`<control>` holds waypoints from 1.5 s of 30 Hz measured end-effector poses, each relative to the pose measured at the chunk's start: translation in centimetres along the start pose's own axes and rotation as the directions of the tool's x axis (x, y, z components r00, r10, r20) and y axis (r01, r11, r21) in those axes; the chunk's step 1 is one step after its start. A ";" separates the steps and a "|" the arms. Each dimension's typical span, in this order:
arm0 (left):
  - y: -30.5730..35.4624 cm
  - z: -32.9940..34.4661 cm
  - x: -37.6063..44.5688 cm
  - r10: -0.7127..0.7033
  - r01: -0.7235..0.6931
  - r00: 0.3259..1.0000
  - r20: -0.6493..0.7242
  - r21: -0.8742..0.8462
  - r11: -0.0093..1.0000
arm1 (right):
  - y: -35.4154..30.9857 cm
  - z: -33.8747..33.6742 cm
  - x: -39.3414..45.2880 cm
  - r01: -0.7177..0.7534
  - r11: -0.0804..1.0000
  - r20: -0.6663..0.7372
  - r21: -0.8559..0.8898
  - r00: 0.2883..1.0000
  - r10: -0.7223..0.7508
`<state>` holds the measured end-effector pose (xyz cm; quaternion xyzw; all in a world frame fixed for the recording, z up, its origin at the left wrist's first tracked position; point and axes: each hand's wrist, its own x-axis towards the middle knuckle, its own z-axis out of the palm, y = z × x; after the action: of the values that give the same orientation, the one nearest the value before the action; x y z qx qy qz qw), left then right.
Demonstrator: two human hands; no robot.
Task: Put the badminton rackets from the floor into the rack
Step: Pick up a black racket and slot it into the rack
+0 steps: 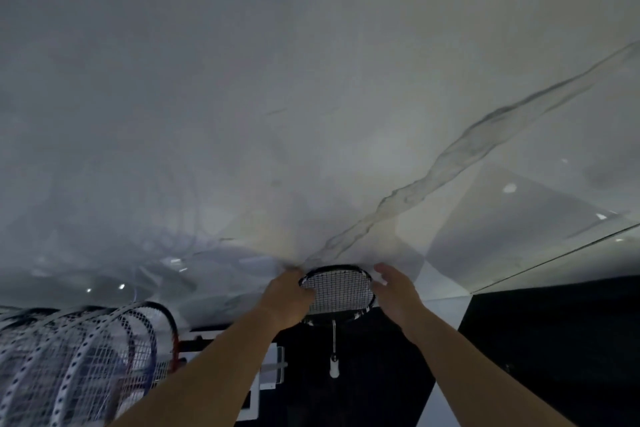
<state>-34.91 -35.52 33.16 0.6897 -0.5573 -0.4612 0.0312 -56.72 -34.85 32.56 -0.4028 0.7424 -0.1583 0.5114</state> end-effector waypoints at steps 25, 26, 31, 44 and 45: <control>2.1 -6.6 -9.6 0.592 -0.550 0.782 -0.193 0.233 0.802 | -1.5 -0.6 -6.6 0.146 0.989 -0.032 -0.013 0.989 -0.146; 2.3 -7.9 -10.7 0.615 -0.574 0.756 -0.222 0.226 0.787 | -2.1 -0.4 -7.5 0.126 0.989 -0.034 0.072 0.992 -0.124; 3.1 -14.4 -16.8 0.676 -0.700 0.621 -0.396 0.108 0.706 | -4.9 1.3 -11.6 0.044 0.907 0.018 0.419 0.998 -0.057; 1.9 -27.2 -32.2 0.412 -0.825 0.495 -0.765 -0.264 0.500 | -15.8 7.8 -24.3 0.506 0.801 -0.045 0.320 0.852 -0.521; 1.3 -28.0 -33.2 0.383 -0.814 0.528 -0.758 -0.323 0.482 | -16.6 8.2 -25.0 0.539 0.781 -0.052 0.315 0.832 -0.553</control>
<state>-15.56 -22.70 69.93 0.4786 -0.5352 -0.3364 0.6094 -38.38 -24.71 55.57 -0.5164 0.5477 -0.4075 0.5171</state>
